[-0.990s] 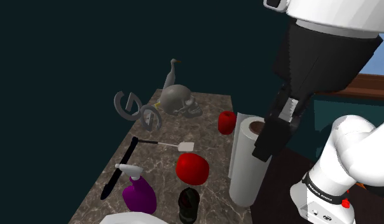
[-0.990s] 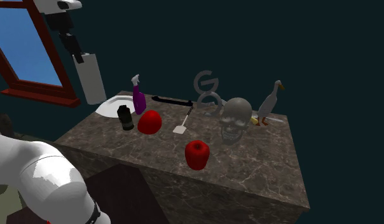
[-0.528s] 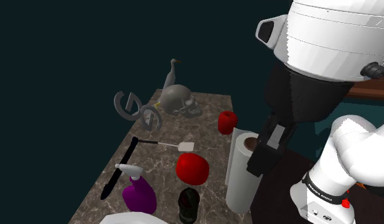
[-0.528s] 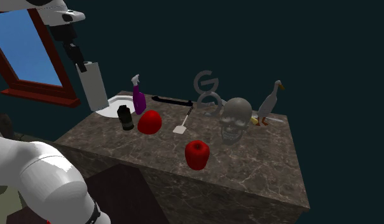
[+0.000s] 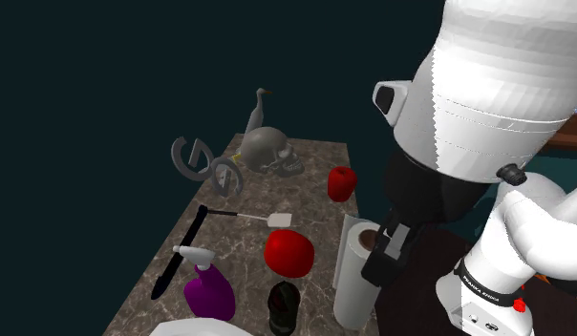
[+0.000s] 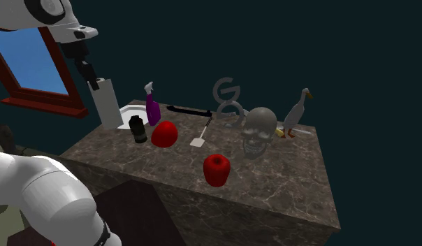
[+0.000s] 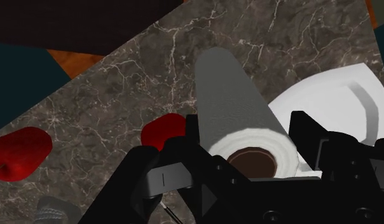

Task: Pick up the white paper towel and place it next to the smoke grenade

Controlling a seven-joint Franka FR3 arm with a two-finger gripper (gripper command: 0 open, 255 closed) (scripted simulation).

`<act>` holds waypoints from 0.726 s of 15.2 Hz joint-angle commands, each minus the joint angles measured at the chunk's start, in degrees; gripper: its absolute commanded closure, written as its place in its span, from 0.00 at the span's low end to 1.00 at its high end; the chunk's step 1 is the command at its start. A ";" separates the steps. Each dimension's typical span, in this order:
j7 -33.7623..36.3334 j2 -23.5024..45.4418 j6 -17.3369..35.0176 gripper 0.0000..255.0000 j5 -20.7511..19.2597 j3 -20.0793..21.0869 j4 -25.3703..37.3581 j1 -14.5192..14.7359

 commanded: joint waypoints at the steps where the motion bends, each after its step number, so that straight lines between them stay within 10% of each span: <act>1: 0.01 -0.20 1.68 1.00 0.29 0.35 -1.81 0.17; 11: 0.19 -0.21 9.20 1.00 1.48 2.24 -9.24 0.69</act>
